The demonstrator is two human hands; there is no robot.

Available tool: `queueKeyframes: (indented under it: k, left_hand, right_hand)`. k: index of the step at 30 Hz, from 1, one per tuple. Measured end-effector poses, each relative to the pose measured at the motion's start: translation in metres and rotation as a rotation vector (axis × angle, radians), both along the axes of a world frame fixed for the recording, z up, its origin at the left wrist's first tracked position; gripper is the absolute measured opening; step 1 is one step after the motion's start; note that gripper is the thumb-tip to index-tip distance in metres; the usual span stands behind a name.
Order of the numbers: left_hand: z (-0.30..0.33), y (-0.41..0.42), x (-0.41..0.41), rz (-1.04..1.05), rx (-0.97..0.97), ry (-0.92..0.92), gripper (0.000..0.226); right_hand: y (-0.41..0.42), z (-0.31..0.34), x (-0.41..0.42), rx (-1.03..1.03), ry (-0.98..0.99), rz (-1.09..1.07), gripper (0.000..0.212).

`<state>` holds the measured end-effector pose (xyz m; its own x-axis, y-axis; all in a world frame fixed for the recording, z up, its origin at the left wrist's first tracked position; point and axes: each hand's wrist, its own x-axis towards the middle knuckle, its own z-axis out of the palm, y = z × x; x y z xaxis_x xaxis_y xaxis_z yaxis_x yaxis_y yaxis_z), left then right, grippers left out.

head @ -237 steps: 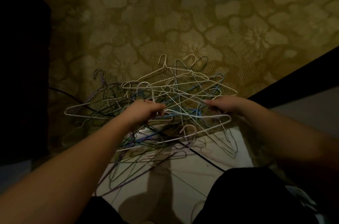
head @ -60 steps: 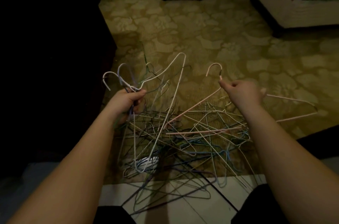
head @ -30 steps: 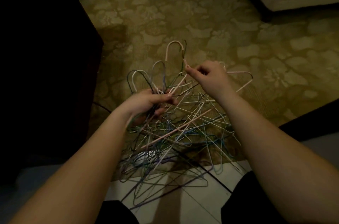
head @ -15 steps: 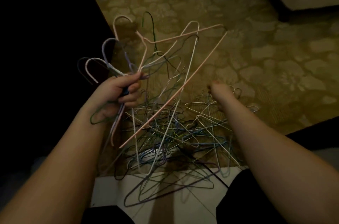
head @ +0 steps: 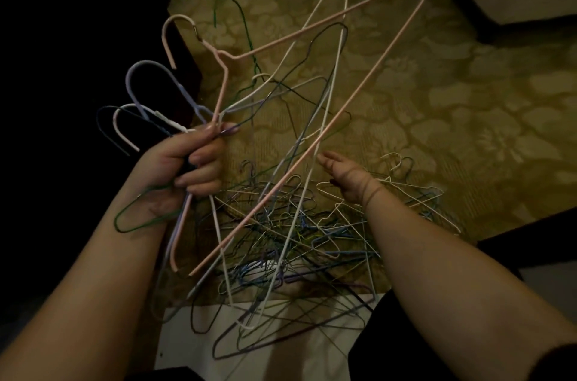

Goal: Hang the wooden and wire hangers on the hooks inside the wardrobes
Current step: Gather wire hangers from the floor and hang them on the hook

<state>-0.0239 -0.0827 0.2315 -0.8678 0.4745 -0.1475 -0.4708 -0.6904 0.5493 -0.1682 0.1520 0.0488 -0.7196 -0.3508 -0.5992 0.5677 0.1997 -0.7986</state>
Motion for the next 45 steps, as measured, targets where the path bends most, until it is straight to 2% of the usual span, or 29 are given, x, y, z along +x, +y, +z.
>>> queueKeyframes:
  k: [5, 9, 11, 12, 17, 20, 22, 27, 29, 32, 36, 39, 42, 45]
  left_hand:
    - [0.013, 0.008, 0.005, -0.029, 0.058, -0.005, 0.038]
    - [0.018, 0.011, 0.007, -0.007, 0.053, 0.0, 0.038]
    - [0.017, 0.009, 0.009, 0.006, 0.045, -0.008, 0.039]
    - [0.016, 0.007, 0.009, 0.012, 0.038, -0.011, 0.039]
    - [0.004, 0.0, 0.009, 0.038, 0.001, -0.029, 0.04]
    - [-0.001, -0.001, 0.008, 0.037, 0.001, -0.03, 0.041]
    - [-0.003, 0.001, 0.007, 0.029, 0.005, -0.019, 0.04]
    - [0.004, 0.011, 0.003, -0.027, 0.05, 0.022, 0.041]
    - [0.009, 0.016, 0.002, -0.057, 0.079, 0.028, 0.04]
    - [0.019, 0.022, 0.002, -0.09, 0.086, 0.01, 0.04]
    - [0.047, 0.029, 0.01, -0.098, 0.052, -0.022, 0.041]
    - [0.1, 0.034, 0.02, -0.115, 0.064, 0.007, 0.039]
    - [0.162, 0.034, 0.028, -0.141, 0.06, 0.058, 0.037]
    - [0.222, 0.027, 0.037, -0.193, 0.091, 0.087, 0.036]
  right_hand:
    - [-0.003, 0.008, 0.006, -0.056, -0.025, 0.102, 0.06]
    - [-0.016, 0.01, 0.009, -0.364, -0.152, 0.1, 0.034]
    - [-0.02, 0.018, 0.011, -0.418, -0.161, 0.115, 0.018]
    - [-0.02, 0.02, 0.012, -0.422, -0.151, 0.094, 0.018]
    - [-0.013, 0.024, 0.005, -0.535, -0.109, -0.071, 0.025]
    - [-0.009, 0.026, 0.0, -0.523, -0.117, -0.172, 0.031]
    - [-0.003, 0.03, -0.001, -0.529, -0.125, -0.177, 0.031]
    - [0.009, 0.051, -0.002, -0.72, -0.195, -0.111, 0.036]
    - [0.016, 0.058, -0.005, -0.761, -0.189, -0.16, 0.039]
    - [0.033, 0.075, -0.01, -0.646, -0.161, -0.251, 0.046]
    - [0.061, 0.12, -0.014, -0.508, -0.083, -0.258, 0.046]
    - [0.081, 0.186, -0.016, -0.39, -0.007, -0.201, 0.049]
    - [0.098, 0.266, -0.013, -0.355, 0.05, -0.116, 0.027]
    - [0.111, 0.338, -0.011, -0.366, 0.071, -0.027, 0.026]
